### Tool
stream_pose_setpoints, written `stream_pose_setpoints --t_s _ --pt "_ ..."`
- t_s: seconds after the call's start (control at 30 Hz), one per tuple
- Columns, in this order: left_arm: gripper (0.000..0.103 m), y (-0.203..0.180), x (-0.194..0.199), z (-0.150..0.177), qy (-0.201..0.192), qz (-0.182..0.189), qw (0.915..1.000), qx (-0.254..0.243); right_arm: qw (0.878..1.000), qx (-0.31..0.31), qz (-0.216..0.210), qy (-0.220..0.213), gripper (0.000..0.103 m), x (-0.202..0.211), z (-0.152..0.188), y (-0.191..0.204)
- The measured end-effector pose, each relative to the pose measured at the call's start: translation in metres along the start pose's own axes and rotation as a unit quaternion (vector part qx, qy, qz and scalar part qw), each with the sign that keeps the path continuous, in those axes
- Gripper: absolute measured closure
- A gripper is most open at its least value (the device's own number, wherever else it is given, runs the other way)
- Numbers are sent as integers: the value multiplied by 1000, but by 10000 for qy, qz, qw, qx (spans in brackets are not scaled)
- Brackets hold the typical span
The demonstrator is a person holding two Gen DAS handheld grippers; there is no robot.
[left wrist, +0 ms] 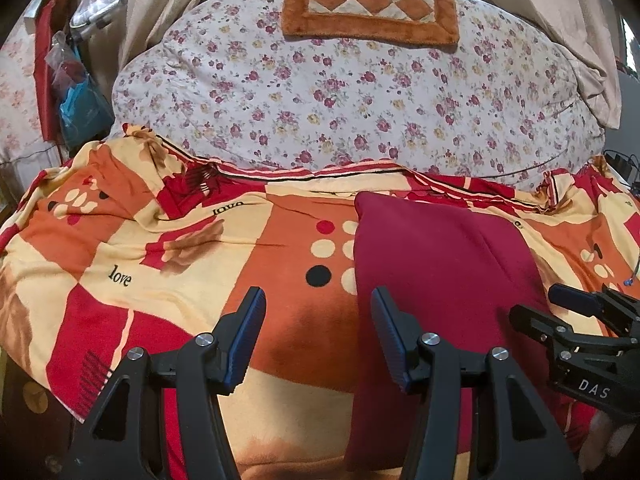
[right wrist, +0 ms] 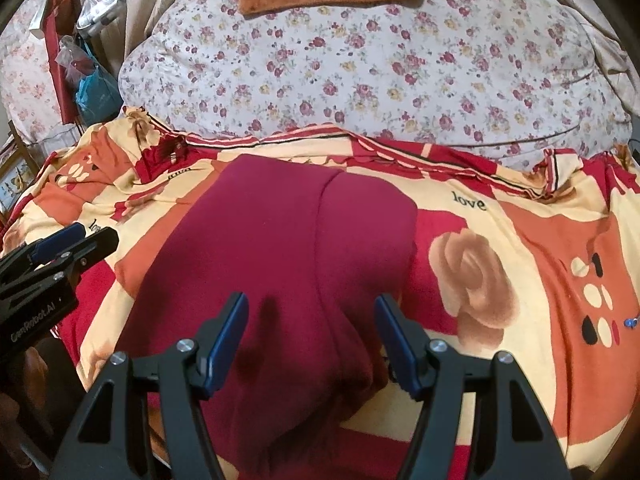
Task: Fold small clothes
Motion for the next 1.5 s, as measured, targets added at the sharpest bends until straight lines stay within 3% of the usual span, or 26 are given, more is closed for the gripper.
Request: stream_pose_setpoints --t_s 0.67,1.5 --pt "70 -11 -31 -2 251 143 9996 35 9996 -191 199 105 34 -22 -8 -12" --pt "70 -24 -39 -1 347 202 9992 -17 9993 -257 213 144 32 -32 -10 -17"
Point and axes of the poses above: each gripper's, at about its wrist camera, not at the fingertips, and x roughly against the way its jaws point, y to its left, z to its underside, the point moved 6 cm from there along -x, roughly the way its jaws point, and after that the axes turned 6 degrees about -y, right-handed, at the moved point
